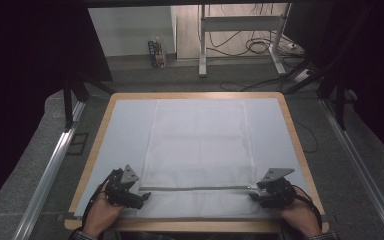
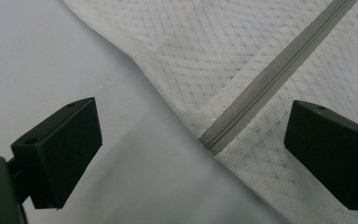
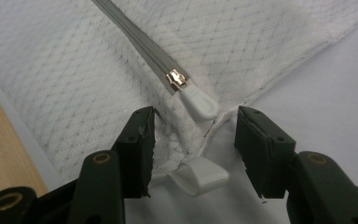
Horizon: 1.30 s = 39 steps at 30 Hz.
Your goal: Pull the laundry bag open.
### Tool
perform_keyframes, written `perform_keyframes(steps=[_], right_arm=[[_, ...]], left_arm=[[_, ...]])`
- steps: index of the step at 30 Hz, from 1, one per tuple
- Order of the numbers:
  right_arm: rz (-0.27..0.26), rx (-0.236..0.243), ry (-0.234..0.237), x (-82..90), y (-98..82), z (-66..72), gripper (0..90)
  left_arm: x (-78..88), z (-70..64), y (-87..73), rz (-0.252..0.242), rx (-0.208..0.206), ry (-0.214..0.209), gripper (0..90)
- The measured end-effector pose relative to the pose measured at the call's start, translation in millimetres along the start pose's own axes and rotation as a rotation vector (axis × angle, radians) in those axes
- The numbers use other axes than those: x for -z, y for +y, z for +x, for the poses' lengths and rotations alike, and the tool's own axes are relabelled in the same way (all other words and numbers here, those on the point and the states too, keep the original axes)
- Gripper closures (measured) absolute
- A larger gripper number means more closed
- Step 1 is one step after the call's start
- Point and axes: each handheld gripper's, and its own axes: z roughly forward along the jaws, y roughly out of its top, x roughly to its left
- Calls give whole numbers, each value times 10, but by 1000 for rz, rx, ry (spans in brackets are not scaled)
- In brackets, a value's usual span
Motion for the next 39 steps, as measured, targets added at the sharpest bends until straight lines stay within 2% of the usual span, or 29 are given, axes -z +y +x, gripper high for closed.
perform_keyframes(steps=[2, 3, 5, 6, 7, 15, 17, 19, 21, 22, 25, 26, 27, 29, 32, 33, 34, 36, 37, 39], right_arm=[[4, -1, 0, 9, 0, 26, 619], [4, -1, 0, 9, 0, 26, 619], [-1, -33, 5, 21, -10, 0, 781], [-1, -33, 5, 21, -10, 0, 781], [0, -26, 14, 22, -7, 9, 836], [-10, 29, 5, 46, 2, 24, 849], [-23, 32, 4, 66, 9, 25, 847], [-26, 29, 2, 72, 12, 9, 841], [-26, 24, 9, 74, 15, 3, 839], [-32, 23, 7, 87, 18, -1, 840], [-35, 26, 1, 96, 21, -3, 841], [-35, 31, -10, 100, 24, 3, 842], [-37, 34, -9, 101, 25, 5, 843], [-36, 39, -12, 104, 26, 7, 843], [-37, 55, -18, 104, 26, 16, 843], [-37, 55, -18, 104, 26, 16, 843], [-34, 61, -19, 103, 26, 24, 843], [-35, 60, -18, 104, 26, 22, 843], [-35, 60, -18, 104, 26, 22, 843], [-40, 56, -14, 106, 23, 14, 843]], left_arm=[[-1, -5, 3, 3, -2, 2, 38], [-1, -5, 3, 3, -2, 2, 38], [6, -9, 7, 1, -6, 7, 38], [8, -11, 9, -2, -4, 8, 38], [12, -11, 15, -8, 0, 7, 39], [14, -32, 124, -56, 32, -42, 38], [-6, -56, 184, -67, 39, -68, 36], [-42, -105, 287, -96, 41, -120, 26], [-50, -125, 327, -106, 36, -135, 22], [-69, -170, 418, -122, 24, -152, 21], [-98, -217, 511, -136, 8, -166, 30], [-147, -269, 605, -141, -2, -197, 45], [-179, -303, 654, -139, -7, -205, 51], [-212, -339, 705, -133, -14, -213, 63], [-317, -480, 933, -121, -61, -240, 66], [-317, -480, 933, -121, -61, -240, 67], [-352, -539, 1059, -132, -82, -255, 67], [-393, -606, 1175, -151, -94, -266, 66], [-393, -606, 1175, -151, -94, -266, 66], [-456, -682, 1307, -162, -113, -279, 67]])
